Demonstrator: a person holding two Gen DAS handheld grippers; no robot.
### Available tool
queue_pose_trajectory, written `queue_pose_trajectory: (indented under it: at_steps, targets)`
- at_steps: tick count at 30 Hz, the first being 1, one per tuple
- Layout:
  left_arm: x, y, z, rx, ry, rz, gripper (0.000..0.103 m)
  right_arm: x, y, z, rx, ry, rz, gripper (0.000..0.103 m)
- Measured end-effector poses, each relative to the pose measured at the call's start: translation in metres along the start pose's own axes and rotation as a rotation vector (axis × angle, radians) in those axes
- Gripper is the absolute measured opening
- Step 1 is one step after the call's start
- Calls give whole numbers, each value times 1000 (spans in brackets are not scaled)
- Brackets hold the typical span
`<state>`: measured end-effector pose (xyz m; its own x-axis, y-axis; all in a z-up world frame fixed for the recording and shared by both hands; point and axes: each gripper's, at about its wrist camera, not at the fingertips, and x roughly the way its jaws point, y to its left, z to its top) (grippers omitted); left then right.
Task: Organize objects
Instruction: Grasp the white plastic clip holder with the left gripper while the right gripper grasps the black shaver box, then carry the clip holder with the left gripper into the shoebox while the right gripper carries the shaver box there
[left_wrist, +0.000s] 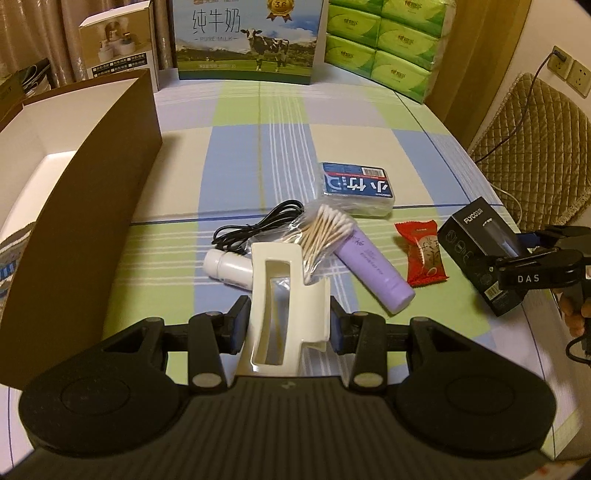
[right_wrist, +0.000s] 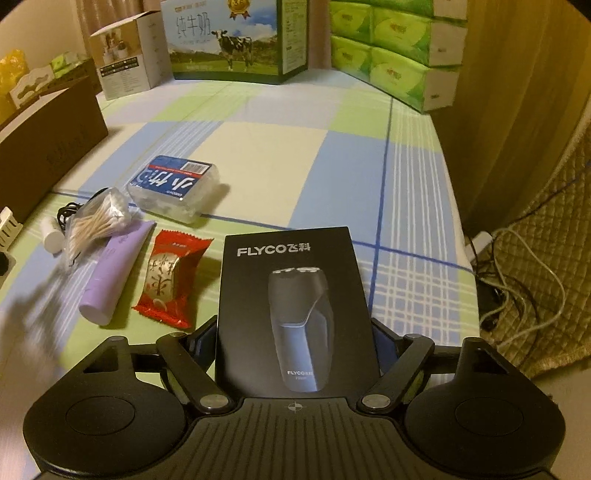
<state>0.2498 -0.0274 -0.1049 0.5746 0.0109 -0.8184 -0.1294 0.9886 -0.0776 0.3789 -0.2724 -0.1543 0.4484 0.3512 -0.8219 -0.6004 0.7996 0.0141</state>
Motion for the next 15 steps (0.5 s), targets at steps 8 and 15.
queue_pose_trajectory:
  at_steps: [8,15]
  targets:
    - [-12,10,1,8,-13,-32,37,-33,17,-7,89,-7,-2,76]
    - [-32,24,10,29,-58,-71,37,-69,47,-5,150,-40,21,76]
